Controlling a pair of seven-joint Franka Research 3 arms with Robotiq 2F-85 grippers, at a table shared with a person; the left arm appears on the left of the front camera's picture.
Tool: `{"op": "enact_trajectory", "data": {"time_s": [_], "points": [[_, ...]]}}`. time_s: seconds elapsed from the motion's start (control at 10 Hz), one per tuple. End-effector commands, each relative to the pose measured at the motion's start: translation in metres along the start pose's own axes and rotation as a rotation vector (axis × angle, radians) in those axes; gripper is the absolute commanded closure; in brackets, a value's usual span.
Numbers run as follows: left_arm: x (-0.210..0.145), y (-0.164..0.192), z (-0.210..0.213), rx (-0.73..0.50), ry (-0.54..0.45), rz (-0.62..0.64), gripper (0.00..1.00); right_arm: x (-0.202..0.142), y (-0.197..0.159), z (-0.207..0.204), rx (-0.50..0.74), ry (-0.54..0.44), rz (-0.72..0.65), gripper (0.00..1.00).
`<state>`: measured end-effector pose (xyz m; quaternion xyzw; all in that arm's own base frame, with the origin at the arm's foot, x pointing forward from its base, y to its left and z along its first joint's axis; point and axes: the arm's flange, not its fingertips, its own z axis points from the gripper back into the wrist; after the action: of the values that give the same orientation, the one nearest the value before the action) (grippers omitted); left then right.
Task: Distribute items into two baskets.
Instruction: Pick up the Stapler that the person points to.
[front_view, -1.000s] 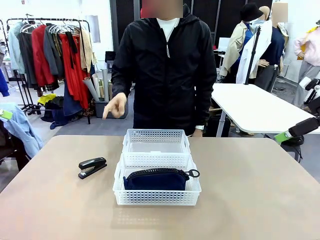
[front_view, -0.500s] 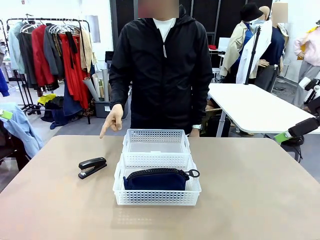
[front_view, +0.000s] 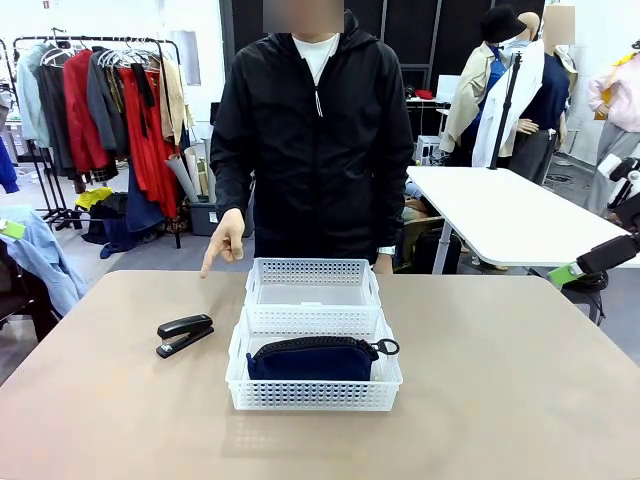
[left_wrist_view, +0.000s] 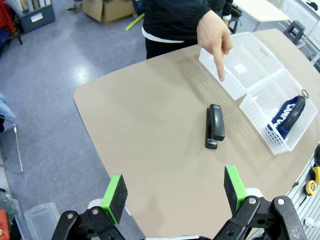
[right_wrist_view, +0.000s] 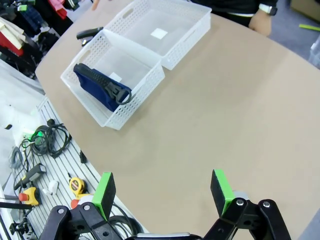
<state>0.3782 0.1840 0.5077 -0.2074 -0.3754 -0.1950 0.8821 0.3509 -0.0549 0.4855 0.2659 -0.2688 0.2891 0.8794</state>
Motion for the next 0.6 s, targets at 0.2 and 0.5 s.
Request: {"op": "enact_trajectory", "data": {"time_s": [0.2, 0.5], "points": [[0.026, -0.008, -0.014, -0.016, 0.026, -0.035, 0.0, 0.0, 0.0, 0.001, 0.004, 0.004, 0.0, 0.0], [0.044, -0.029, -0.034, -0.051, 0.066, -0.115, 0.0, 0.0, 0.0, 0.001, 0.004, 0.004, 0.0, 0.0]]}}
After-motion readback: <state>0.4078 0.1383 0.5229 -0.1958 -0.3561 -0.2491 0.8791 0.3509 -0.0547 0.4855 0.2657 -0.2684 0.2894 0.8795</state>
